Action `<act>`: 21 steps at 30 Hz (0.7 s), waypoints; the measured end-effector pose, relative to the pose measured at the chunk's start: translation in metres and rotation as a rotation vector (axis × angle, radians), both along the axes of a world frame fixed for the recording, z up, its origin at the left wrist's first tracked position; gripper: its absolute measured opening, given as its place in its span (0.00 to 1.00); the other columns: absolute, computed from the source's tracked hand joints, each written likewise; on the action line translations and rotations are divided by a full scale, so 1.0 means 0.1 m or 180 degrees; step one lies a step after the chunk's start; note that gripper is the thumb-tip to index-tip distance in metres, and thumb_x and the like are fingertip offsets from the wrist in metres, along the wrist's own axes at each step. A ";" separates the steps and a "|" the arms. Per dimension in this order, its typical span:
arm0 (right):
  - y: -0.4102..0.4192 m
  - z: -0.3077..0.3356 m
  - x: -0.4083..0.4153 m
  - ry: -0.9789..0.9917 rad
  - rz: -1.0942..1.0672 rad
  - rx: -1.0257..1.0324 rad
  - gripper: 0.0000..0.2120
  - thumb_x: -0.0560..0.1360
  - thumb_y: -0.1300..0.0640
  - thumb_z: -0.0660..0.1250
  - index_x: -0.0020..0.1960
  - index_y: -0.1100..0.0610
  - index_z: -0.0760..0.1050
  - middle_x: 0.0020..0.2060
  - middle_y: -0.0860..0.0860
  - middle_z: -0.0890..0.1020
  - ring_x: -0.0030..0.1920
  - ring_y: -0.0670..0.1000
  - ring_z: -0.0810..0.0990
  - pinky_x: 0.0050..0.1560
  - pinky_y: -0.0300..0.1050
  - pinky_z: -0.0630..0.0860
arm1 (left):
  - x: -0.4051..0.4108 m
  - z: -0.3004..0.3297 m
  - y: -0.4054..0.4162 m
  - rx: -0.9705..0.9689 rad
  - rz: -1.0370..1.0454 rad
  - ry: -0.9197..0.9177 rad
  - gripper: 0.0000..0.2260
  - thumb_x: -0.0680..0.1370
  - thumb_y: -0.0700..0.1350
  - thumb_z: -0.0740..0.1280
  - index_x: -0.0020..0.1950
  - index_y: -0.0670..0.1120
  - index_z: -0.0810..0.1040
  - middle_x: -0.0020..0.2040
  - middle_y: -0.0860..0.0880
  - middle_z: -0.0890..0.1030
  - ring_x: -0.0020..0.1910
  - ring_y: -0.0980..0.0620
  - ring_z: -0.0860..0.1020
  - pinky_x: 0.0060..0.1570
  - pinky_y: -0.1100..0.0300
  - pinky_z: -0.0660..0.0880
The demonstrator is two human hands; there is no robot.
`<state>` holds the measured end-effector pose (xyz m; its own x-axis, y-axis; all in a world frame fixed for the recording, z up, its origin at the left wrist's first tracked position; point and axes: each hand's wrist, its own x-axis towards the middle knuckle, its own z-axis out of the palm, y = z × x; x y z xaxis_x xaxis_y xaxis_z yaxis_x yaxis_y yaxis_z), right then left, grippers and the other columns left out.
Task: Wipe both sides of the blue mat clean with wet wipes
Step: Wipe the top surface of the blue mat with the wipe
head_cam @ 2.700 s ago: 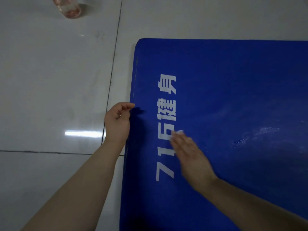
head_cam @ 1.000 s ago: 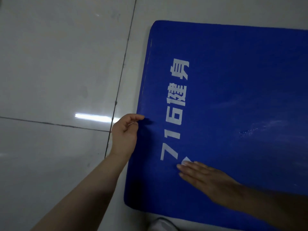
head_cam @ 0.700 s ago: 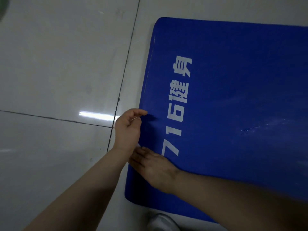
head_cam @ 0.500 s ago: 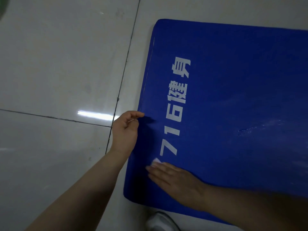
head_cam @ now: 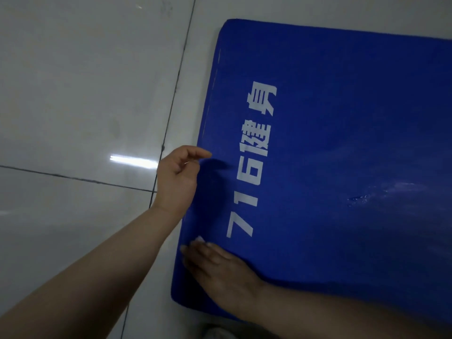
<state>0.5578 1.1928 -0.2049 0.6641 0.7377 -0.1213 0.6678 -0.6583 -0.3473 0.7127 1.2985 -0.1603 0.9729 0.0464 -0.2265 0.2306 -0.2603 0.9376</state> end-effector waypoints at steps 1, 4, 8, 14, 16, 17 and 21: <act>0.15 0.03 0.08 0.0050 -0.0008 -0.0123 0.23 0.80 0.56 0.50 0.74 0.55 0.63 0.75 0.52 0.62 0.75 0.54 0.59 0.72 0.48 0.43 | -0.01 -0.02 0.00 0.0026 -0.0048 0.0043 0.16 0.78 0.28 0.59 0.46 0.47 0.80 0.46 0.51 0.82 0.47 0.61 0.79 0.53 0.68 0.74; 0.37 0.09 0.18 0.0203 -0.0047 -0.0374 0.24 0.82 0.54 0.52 0.77 0.58 0.55 0.77 0.55 0.54 0.77 0.56 0.49 0.69 0.49 0.34 | -0.08 -0.07 0.03 0.0147 -0.0083 0.0136 0.16 0.78 0.28 0.58 0.46 0.46 0.80 0.47 0.52 0.81 0.47 0.63 0.79 0.52 0.71 0.74; 0.19 0.10 0.04 0.0359 0.0445 -0.0461 0.28 0.80 0.55 0.56 0.77 0.59 0.52 0.77 0.56 0.49 0.77 0.56 0.45 0.71 0.49 0.36 | -0.16 -0.05 0.06 0.0124 -0.0062 0.0203 0.15 0.77 0.28 0.58 0.46 0.45 0.80 0.46 0.52 0.82 0.47 0.63 0.79 0.53 0.69 0.74; -0.62 0.05 -0.43 0.0144 0.0734 -0.0503 0.29 0.75 0.52 0.58 0.74 0.57 0.59 0.75 0.53 0.60 0.74 0.53 0.58 0.75 0.50 0.48 | -0.31 -0.02 0.03 0.0107 -0.0278 0.0212 0.15 0.76 0.27 0.57 0.48 0.42 0.79 0.45 0.52 0.81 0.45 0.66 0.78 0.52 0.71 0.72; -0.96 0.06 -0.59 0.0073 0.0899 -0.0656 0.36 0.71 0.51 0.66 0.75 0.57 0.56 0.75 0.53 0.57 0.75 0.54 0.53 0.75 0.50 0.46 | -0.38 -0.04 0.03 0.0122 -0.0365 0.0216 0.15 0.77 0.27 0.57 0.48 0.42 0.79 0.46 0.53 0.81 0.46 0.66 0.78 0.52 0.71 0.72; -1.10 0.07 -0.64 0.0077 0.0976 -0.0704 0.38 0.70 0.51 0.68 0.75 0.57 0.56 0.75 0.53 0.56 0.76 0.54 0.50 0.74 0.51 0.47 | -0.40 -0.04 0.03 0.0119 -0.0399 0.0218 0.15 0.77 0.27 0.57 0.48 0.42 0.79 0.46 0.53 0.81 0.46 0.66 0.78 0.52 0.71 0.72; -1.06 0.04 -0.69 -0.0015 0.1048 -0.0545 0.29 0.74 0.54 0.62 0.73 0.56 0.62 0.74 0.52 0.62 0.75 0.53 0.57 0.75 0.50 0.50 | -0.39 -0.02 -0.01 0.0155 -0.0424 0.0217 0.15 0.77 0.27 0.57 0.48 0.41 0.79 0.46 0.53 0.81 0.46 0.66 0.78 0.51 0.72 0.72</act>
